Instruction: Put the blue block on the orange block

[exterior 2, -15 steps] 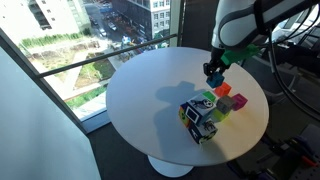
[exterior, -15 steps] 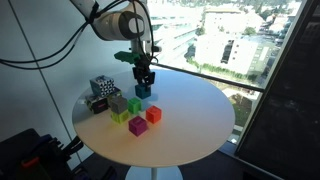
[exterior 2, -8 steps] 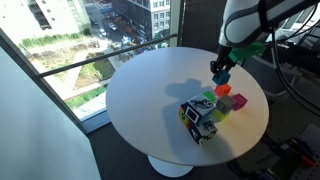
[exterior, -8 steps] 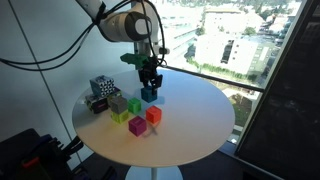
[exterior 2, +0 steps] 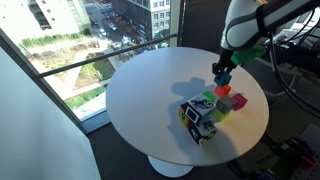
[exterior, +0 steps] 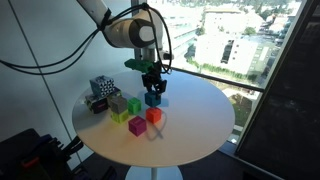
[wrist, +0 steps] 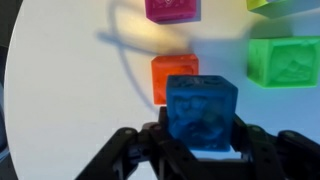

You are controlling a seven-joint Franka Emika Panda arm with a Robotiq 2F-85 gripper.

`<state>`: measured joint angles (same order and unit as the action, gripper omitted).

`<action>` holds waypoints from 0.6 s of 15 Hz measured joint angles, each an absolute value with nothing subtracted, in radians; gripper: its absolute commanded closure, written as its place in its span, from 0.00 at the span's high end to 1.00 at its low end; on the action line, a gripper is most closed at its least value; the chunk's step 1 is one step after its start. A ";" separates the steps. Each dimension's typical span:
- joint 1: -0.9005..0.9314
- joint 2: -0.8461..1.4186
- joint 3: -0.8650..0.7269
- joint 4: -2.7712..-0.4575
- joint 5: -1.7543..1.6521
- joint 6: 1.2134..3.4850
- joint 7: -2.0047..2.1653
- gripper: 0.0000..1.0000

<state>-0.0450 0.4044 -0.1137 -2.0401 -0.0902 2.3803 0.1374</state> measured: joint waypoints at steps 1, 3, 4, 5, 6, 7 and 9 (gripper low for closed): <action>-0.045 0.409 -0.114 -2.040 -0.090 2.389 0.137 0.31; -0.045 0.418 -0.114 -2.040 -0.090 2.402 0.137 0.31; -0.045 0.421 -0.114 -2.040 -0.090 2.405 0.137 0.31; -0.045 0.424 -0.115 -2.039 -0.090 2.406 0.137 0.31; -0.045 0.426 -0.117 -2.039 -0.090 2.406 0.137 0.31; -0.045 0.427 -0.119 -2.039 -0.090 2.406 0.136 0.31; -0.046 0.427 -0.124 -2.038 -0.090 2.406 0.135 0.31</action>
<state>-0.0456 0.4270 -0.1240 -2.0383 -0.0902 2.4065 0.1354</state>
